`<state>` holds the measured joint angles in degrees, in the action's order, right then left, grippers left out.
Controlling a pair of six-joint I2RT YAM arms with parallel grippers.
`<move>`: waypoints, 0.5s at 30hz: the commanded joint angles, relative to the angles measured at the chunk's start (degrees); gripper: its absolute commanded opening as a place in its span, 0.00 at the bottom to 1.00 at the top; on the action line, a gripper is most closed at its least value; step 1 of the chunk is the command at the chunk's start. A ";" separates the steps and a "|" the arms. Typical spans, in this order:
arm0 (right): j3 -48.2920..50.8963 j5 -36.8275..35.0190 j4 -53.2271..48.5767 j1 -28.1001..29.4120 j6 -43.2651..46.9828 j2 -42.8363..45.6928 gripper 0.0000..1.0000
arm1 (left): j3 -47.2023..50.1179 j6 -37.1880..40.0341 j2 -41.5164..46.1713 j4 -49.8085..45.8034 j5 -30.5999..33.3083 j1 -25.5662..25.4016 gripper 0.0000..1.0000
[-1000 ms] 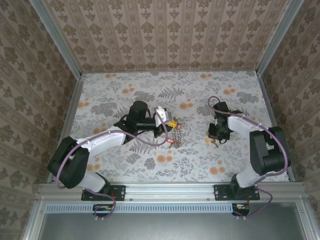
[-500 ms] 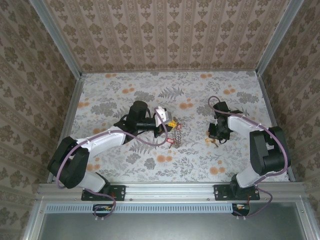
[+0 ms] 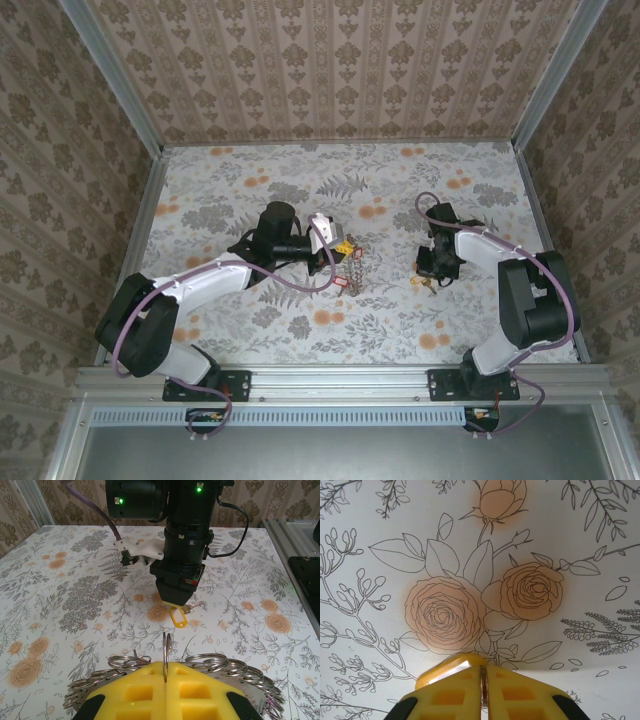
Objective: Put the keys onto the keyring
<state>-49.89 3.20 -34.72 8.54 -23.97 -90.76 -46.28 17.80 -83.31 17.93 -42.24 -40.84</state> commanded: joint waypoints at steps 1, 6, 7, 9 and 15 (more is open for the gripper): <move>-1.29 -1.36 -1.39 0.37 0.17 -0.54 0.09 | -2.00 1.39 0.25 0.67 -2.01 -0.17 0.00; -0.84 -1.45 -1.33 0.59 0.69 1.19 0.02 | -2.03 1.38 0.34 0.57 -1.96 -0.16 0.00; -0.42 -1.38 -1.00 0.76 0.94 2.31 0.02 | -1.90 1.36 0.34 0.58 -1.95 -0.20 0.00; 0.40 0.07 0.23 0.87 1.85 5.35 0.02 | -1.96 1.11 0.34 0.69 -1.84 -0.18 0.00; 4.58 10.17 9.94 1.04 5.88 19.55 0.00 | -0.79 -1.49 0.43 4.06 -1.68 -0.11 0.00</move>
<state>-47.24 6.81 -30.44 9.21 -21.23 -76.79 -46.28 17.58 -83.31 18.22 -42.24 -40.84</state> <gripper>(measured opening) 0.060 0.041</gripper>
